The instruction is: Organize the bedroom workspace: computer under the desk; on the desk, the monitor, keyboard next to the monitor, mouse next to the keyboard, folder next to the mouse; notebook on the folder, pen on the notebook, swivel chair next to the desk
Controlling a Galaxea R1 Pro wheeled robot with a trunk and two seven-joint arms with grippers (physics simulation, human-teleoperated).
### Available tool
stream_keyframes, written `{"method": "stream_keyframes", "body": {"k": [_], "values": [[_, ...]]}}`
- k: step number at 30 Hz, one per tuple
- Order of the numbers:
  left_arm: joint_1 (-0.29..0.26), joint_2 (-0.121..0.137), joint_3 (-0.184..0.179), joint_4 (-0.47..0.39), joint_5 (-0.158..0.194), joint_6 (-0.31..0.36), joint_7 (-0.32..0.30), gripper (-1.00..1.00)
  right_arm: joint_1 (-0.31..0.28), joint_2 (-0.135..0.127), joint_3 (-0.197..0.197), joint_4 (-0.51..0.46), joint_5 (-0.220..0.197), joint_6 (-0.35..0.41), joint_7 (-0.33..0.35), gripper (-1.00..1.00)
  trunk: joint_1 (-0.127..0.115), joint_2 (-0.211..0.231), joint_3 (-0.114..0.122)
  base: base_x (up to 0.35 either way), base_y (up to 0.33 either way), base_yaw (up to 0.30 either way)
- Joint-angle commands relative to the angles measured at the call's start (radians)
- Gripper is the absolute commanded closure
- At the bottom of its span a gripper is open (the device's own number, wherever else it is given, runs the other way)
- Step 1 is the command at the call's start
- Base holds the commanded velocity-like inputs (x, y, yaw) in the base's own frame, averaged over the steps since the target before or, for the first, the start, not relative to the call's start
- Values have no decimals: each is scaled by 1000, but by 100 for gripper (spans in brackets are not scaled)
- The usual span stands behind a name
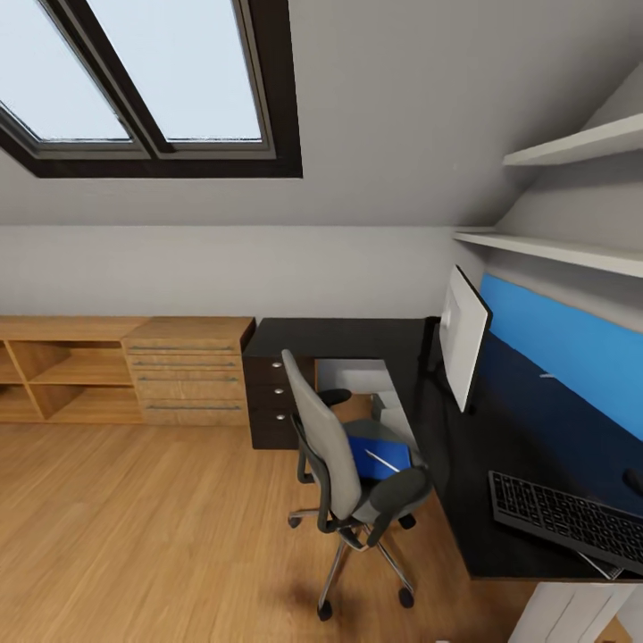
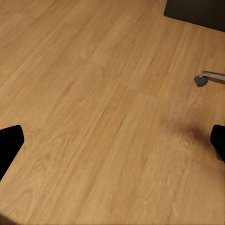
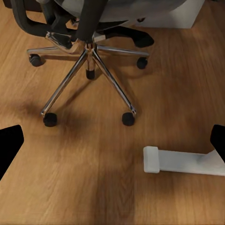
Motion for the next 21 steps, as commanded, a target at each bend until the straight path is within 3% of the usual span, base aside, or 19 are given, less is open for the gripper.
{"method": "stream_keyframes", "body": {"k": [1,12,21], "values": [[0,0,-1,0,7,-2,-2,-100,-1,0,6,1,7,0,-11,-100,4,-8,-4,0,126,0],[0,1,-1,0,8,-2,-2,-100,-1,0,7,1,7,-2,-11,-100,46,-85,-39,0,255,0],[0,0,1,0,7,-2,-2,-100,-1,1,7,-1,8,-4,-11,-100,81,-148,-67,0,68,0]]}}
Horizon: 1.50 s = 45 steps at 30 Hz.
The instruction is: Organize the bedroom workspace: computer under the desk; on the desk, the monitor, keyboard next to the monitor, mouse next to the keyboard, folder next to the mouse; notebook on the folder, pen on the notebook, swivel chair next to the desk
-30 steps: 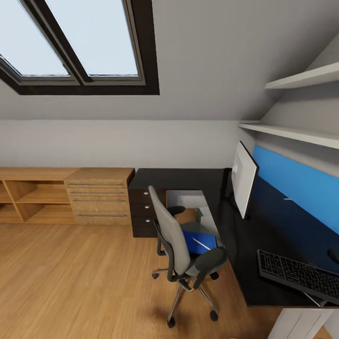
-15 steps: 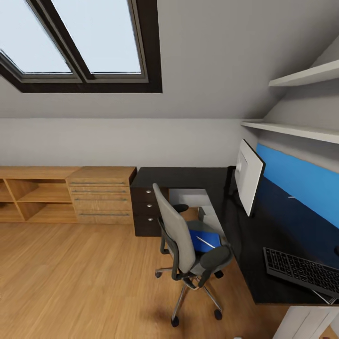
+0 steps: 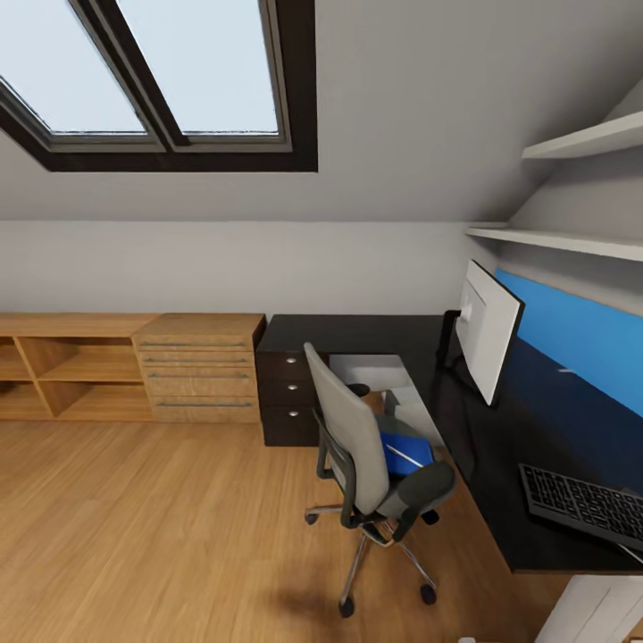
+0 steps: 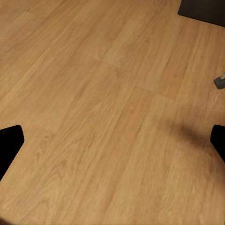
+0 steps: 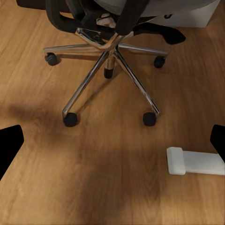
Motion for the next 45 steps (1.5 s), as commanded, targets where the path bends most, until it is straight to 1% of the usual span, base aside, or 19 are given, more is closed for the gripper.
{"method": "stream_keyframes", "body": {"k": [1,5,10,14,45], "values": [[0,0,1,-1,6,-3,-1,-100,-1,0,6,1,7,-1,-10,-100,4,-8,-4,0,4,0],[0,0,1,-1,6,-3,0,-100,-1,0,6,2,7,0,-10,-100,19,-36,-17,-29,2,0],[0,0,1,-1,6,-3,0,-100,-1,-1,6,2,7,1,-10,-100,38,-71,-32,-257,0,0],[0,0,1,-1,6,-3,0,-100,-1,0,6,2,7,1,-10,-100,54,-99,-45,-94,0,0],[0,0,1,-5,8,-3,-1,-100,-1,-1,1,1,2,1,-10,-100,173,-316,-142,-5,0,0]]}}
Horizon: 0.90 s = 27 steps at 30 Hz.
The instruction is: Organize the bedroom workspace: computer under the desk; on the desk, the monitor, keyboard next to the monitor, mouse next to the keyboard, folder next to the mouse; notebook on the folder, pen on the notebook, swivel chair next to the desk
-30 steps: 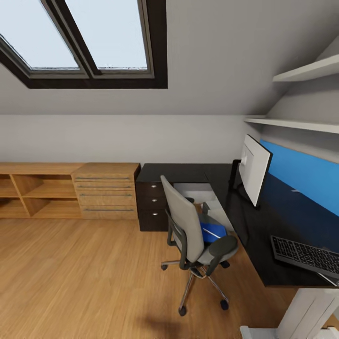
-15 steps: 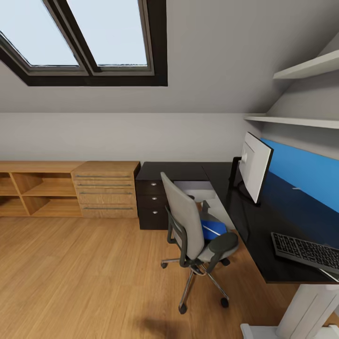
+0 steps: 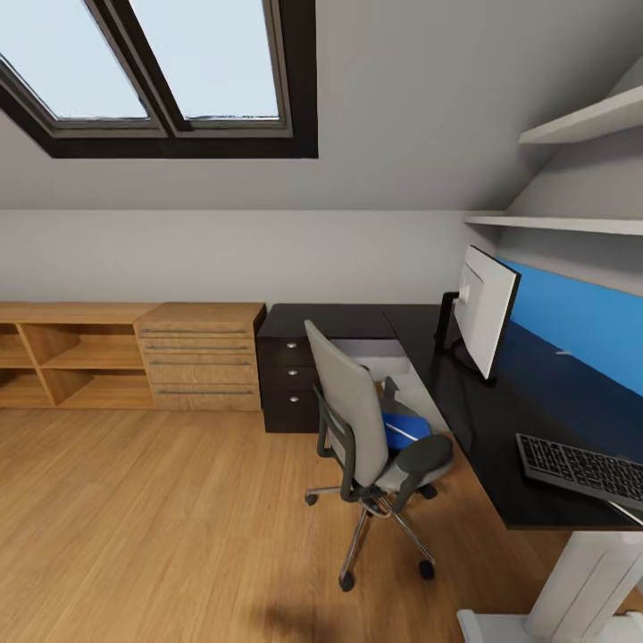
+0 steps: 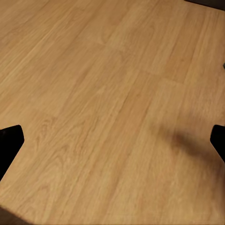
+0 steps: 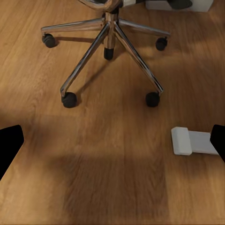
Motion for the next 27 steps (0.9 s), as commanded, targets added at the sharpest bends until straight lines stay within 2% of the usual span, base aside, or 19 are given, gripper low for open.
{"method": "stream_keyframes", "body": {"k": [1,6,15,27], "values": [[0,0,1,-1,7,-3,-1,-100,-1,0,7,1,6,-1,-10,-100,4,-8,-4,0,0,0],[0,-6,-2,0,6,-2,0,-100,-1,3,7,2,4,-1,-10,-100,23,-43,-20,0,0,0],[0,-39,-5,3,2,-2,0,-100,-1,4,6,2,4,-2,-12,-100,58,-106,-48,0,0,0],[0,-44,-16,3,1,-2,-1,-100,-1,1,5,1,6,-3,-12,-100,104,-190,-86,0,0,0]]}}
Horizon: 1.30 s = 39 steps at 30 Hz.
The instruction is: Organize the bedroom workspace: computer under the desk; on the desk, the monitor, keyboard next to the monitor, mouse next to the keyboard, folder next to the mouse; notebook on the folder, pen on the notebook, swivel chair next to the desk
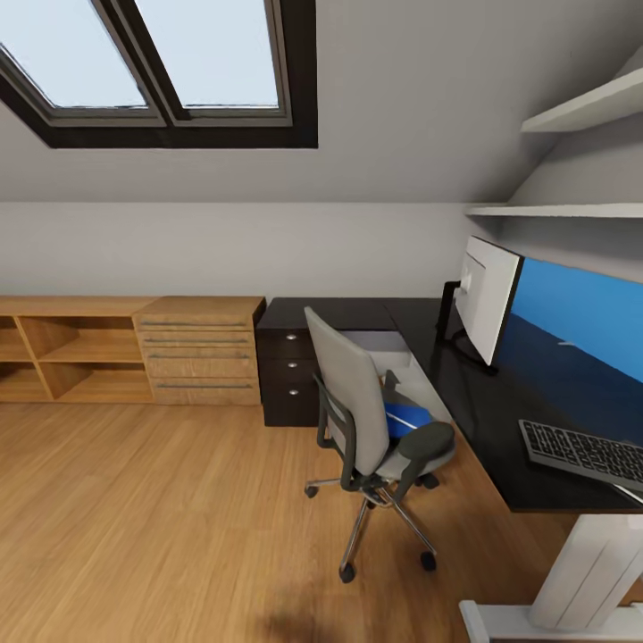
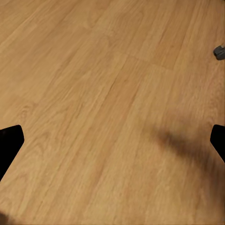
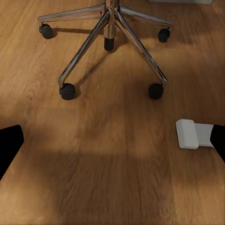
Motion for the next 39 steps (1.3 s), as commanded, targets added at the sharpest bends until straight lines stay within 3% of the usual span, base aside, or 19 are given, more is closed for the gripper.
{"method": "stream_keyframes", "body": {"k": [1,12,14,16,18,19,20,21,22,25,29,32,35,37,38,39], "values": [[0,-1,1,0,5,-2,0,-100,-1,-1,7,1,7,-1,-11,-100,4,-8,-4,0,0,0],[0,-5,-7,-6,4,-1,-1,-100,-1,-2,8,-1,7,-3,-9,-100,46,-85,-39,0,0,0],[0,-27,-38,-30,5,8,0,-100,-1,-2,11,-2,8,-3,-7,-100,54,-99,-45,0,0,0],[0,-45,-61,-89,4,58,2,-100,-1,-2,10,-12,6,-1,-7,-100,61,-113,-51,0,0,0],[0,-64,-89,-220,4,213,27,-100,-2,-3,8,-67,0,15,-8,-100,69,-127,-57,0,0,0],[1,-76,-114,-337,5,340,78,-100,-4,-4,7,-136,-14,62,-8,-100,73,-134,-61,0,0,0],[1,-83,-138,-408,6,410,121,-100,-5,-4,6,-191,-30,114,-7,-100,77,-141,-64,0,0,0],[1,-92,-205,-536,10,521,189,-100,-20,-6,6,-333,-92,274,16,-100,81,-148,-67,0,0,0],[0,-102,-235,-592,10,568,207,-100,-37,-9,5,-402,-143,359,40,-100,84,-155,-70,0,0,0],[1,-123,-262,-666,11,629,223,-100,-77,-13,4,-463,-223,461,74,-100,96,-176,-79,0,0,0],[0,-127,-287,-834,12,758,237,-100,-226,-34,2,-500,-395,620,114,-100,111,-204,-92,0,0,0],[0,-127,-294,-893,13,790,238,-100,-276,-56,2,-493,-454,645,119,-100,123,-225,-101,0,0,0],[0,-127,-309,-930,17,809,237,-100,-337,-95,1,-464,-568,666,124,-100,134,-246,-111,0,0,0],[0,-127,-313,-935,27,810,237,-100,-350,-104,1,-446,-613,669,134,-100,142,-260,-117,0,0,0],[0,-127,-319,-939,49,813,237,-100,-362,-110,3,-427,-659,670,178,-100,146,-267,-120,0,0,0],[0,-127,-320,-939,51,813,237,-100,-363,-110,4,-425,-661,669,184,-100,150,-274,-123,0,0,0]]}}
